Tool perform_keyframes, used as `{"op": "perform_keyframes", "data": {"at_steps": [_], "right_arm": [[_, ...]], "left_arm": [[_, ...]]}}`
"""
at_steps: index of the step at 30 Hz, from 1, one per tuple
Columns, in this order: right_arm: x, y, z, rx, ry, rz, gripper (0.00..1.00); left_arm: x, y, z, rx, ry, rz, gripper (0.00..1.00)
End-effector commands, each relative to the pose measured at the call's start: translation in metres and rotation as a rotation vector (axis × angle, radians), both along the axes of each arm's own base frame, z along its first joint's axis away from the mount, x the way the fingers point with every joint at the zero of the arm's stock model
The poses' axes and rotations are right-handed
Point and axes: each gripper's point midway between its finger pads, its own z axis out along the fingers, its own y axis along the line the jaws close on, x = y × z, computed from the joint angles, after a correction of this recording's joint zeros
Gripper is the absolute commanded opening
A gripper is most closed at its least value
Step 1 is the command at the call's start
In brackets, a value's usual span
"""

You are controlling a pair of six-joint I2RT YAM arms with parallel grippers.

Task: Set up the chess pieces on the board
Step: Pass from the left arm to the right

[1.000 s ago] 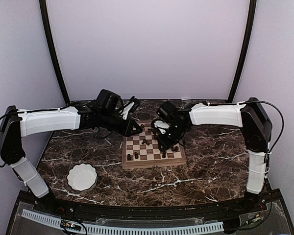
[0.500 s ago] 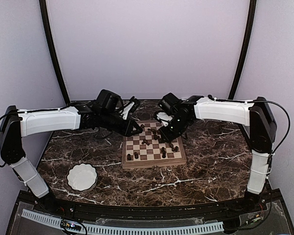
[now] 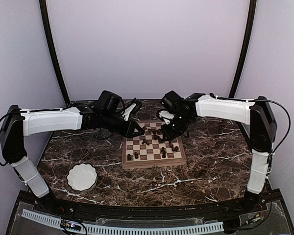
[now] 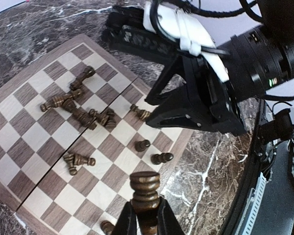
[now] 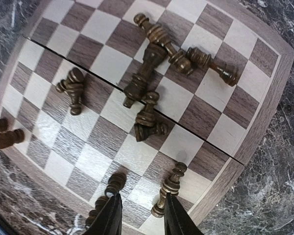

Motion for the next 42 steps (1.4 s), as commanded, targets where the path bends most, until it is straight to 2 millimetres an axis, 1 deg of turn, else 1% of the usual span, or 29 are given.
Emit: {"op": "perform_keyframes", "data": {"at_steps": [1, 2, 4, 5, 7, 10, 11, 12, 13, 14, 15, 16, 17, 18, 20, 23, 25, 29, 35, 42], "right_arm": [[0.008, 0.023, 0.089, 0.344, -0.063, 0.019, 0.31], [0.006, 0.025, 0.104, 0.379, -0.104, 0.053, 0.31], [-0.005, 0.029, 0.122, 0.409, -0.157, 0.153, 0.3], [-0.012, 0.03, 0.127, 0.402, -0.18, 0.209, 0.3], [-0.03, 0.029, 0.128, 0.358, -0.217, 0.335, 0.28], [-0.05, 0.022, 0.119, 0.28, -0.243, 0.428, 0.25], [-0.056, 0.02, 0.115, 0.26, -0.236, 0.454, 0.25], [-0.061, 0.017, 0.108, 0.23, -0.237, 0.475, 0.25], [-0.066, 0.016, 0.105, 0.211, -0.242, 0.495, 0.27], [-0.069, 0.016, 0.101, 0.194, -0.246, 0.513, 0.29], [-0.072, 0.016, 0.098, 0.179, -0.244, 0.523, 0.3], [-0.076, 0.017, 0.094, 0.164, -0.242, 0.54, 0.32], [-0.079, 0.019, 0.092, 0.153, -0.242, 0.556, 0.35], [-0.084, 0.022, 0.089, 0.141, -0.241, 0.575, 0.36], [-0.092, 0.028, 0.083, 0.107, -0.244, 0.61, 0.37], [-0.1, 0.035, 0.077, 0.074, -0.255, 0.642, 0.39], [-0.104, 0.042, 0.075, 0.07, -0.255, 0.663, 0.41], [-0.111, 0.049, 0.07, 0.051, -0.255, 0.697, 0.43], [-0.126, 0.058, 0.066, 0.055, -0.245, 0.757, 0.45], [-0.133, 0.065, 0.063, 0.05, -0.246, 0.793, 0.45]], "left_arm": [[-0.013, -0.019, 0.026, -0.124, -0.011, -0.132, 0.07], [-0.015, -0.022, 0.027, -0.131, 0.002, -0.149, 0.07], [-0.02, -0.028, 0.026, -0.138, 0.044, -0.193, 0.07], [-0.024, -0.031, 0.026, -0.146, 0.068, -0.22, 0.07], [-0.028, -0.035, 0.021, -0.144, 0.112, -0.26, 0.07], [-0.035, -0.035, 0.023, -0.147, 0.151, -0.32, 0.08], [-0.038, -0.033, 0.017, -0.136, 0.191, -0.334, 0.08], [-0.04, -0.033, 0.022, -0.155, 0.197, -0.368, 0.09], [-0.041, -0.031, 0.016, -0.143, 0.238, -0.378, 0.09], [-0.047, -0.032, 0.018, -0.161, 0.255, -0.425, 0.09], [-0.048, -0.029, 0.011, -0.15, 0.306, -0.435, 0.09], [-0.054, -0.029, 0.011, -0.172, 0.33, -0.472, 0.09], [-0.055, -0.025, 0.003, -0.171, 0.367, -0.472, 0.09], [-0.059, -0.025, 0.004, -0.195, 0.396, -0.492, 0.09], [-0.066, -0.022, -0.007, -0.203, 0.472, -0.511, 0.09], [-0.077, -0.016, -0.017, -0.187, 0.542, -0.532, 0.1], [-0.081, -0.015, -0.018, -0.195, 0.554, -0.537, 0.1], [-0.087, -0.014, -0.018, -0.197, 0.569, -0.551, 0.12], [-0.101, -0.015, -0.02, -0.202, 0.619, -0.578, 0.13], [-0.112, -0.016, -0.017, -0.219, 0.656, -0.605, 0.14]]}}
